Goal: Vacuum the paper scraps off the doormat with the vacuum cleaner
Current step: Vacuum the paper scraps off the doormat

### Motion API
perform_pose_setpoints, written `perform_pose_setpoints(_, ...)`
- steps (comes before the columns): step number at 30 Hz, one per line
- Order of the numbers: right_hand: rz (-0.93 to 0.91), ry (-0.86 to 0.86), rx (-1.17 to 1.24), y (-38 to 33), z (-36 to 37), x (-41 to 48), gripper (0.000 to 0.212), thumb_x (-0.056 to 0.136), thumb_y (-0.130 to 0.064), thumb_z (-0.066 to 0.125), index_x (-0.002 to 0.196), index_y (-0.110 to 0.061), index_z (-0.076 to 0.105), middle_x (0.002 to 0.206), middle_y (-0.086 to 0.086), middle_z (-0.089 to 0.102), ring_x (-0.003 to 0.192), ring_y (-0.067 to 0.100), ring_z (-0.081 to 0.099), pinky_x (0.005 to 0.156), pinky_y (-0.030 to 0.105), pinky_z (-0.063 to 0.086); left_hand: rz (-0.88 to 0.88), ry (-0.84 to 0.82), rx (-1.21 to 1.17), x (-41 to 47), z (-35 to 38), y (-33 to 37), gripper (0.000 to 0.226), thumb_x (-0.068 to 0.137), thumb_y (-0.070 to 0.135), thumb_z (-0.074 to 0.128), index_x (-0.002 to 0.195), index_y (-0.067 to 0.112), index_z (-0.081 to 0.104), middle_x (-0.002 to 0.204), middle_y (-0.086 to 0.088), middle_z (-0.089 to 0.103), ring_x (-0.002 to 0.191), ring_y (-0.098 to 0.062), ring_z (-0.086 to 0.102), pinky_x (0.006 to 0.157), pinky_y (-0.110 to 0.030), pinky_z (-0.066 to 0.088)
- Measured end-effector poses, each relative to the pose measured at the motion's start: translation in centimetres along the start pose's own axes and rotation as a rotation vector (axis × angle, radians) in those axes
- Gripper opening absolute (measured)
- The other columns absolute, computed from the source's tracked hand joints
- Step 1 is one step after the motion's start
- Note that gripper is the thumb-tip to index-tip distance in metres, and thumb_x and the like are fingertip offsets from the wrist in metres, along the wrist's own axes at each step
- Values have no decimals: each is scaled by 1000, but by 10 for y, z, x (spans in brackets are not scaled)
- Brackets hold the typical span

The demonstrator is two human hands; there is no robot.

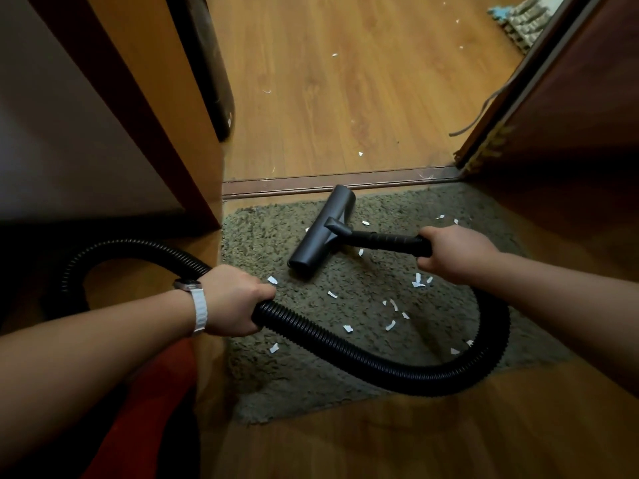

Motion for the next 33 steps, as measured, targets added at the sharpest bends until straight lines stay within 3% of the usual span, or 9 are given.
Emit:
perform_pose_setpoints(5, -10, -32, 41, 12, 13, 6, 27, 85, -45, 64, 106, -31, 56, 81, -4, 62, 73, 20, 63, 63, 34, 56, 61, 117, -4, 4, 6, 4, 32, 68, 58, 51, 76, 28, 53, 63, 8, 59, 55, -16, 61, 48, -26, 49)
perform_pose_setpoints(8, -27, -43, 64, 11, 16, 12, 25, 85, -46, 63, 105, -31, 56, 80, -5, 62, 71, 18, 63, 60, 32, 55, 115, 200, -23, 5, 8, 3, 38, 61, 65, 53, 67, 28, 53, 51, 10, 54, 41, -14, 54, 38, -21, 44)
perform_pose_setpoints(14, -105, -75, 86, -6, 13, 16, 22, 87, -44, 62, 105, -34, 56, 78, -7, 61, 67, 15, 60, 53, 28, 47, 174, 252, -65, -1, 8, 5, 47, 66, 73, 53, 67, 26, 55, 50, 8, 53, 41, -16, 55, 37, -23, 45)
perform_pose_setpoints(18, -255, -88, 31, -25, 10, 15, 23, 87, -43, 62, 106, -31, 56, 76, -8, 59, 69, 16, 59, 54, 28, 43, 177, 205, -51, -10, 7, 7, 45, 66, 72, 50, 67, 28, 55, 50, 9, 53, 40, -14, 54, 37, -20, 42)
perform_pose_setpoints(21, -378, -82, -13, -36, 10, 10, 25, 88, -43, 60, 109, -32, 54, 78, -9, 57, 72, 18, 58, 57, 29, 43, 164, 165, -45, -15, 8, 9, 47, 68, 73, 46, 73, 27, 56, 58, 7, 57, 49, -17, 59, 45, -23, 44)
perform_pose_setpoints(25, -460, -59, -62, -43, 9, 1, 32, 88, -45, 59, 117, -34, 52, 86, -4, 63, 79, 22, 62, 62, 31, 49, 129, -23, -26, -21, 10, 12, 59, 71, 76, 30, 91, 27, 55, 81, 7, 63, 75, -19, 64, 65, -33, 52)
perform_pose_setpoints(33, -254, -34, -68, -19, 3, -9, 26, 87, -44, 61, 108, -31, 55, 76, -8, 55, 73, 21, 58, 60, 31, 50, 140, -125, 0, -35, 21, 18, 54, 76, 76, 36, 96, 29, 53, 88, 7, 65, 81, -18, 64, 73, -33, 53)
Point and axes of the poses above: each hand's wrist, its own x-axis towards the middle knuckle, its own z-axis out of the palm, y = z × x, the point moved 1 cm from there along x, towards the middle knuckle
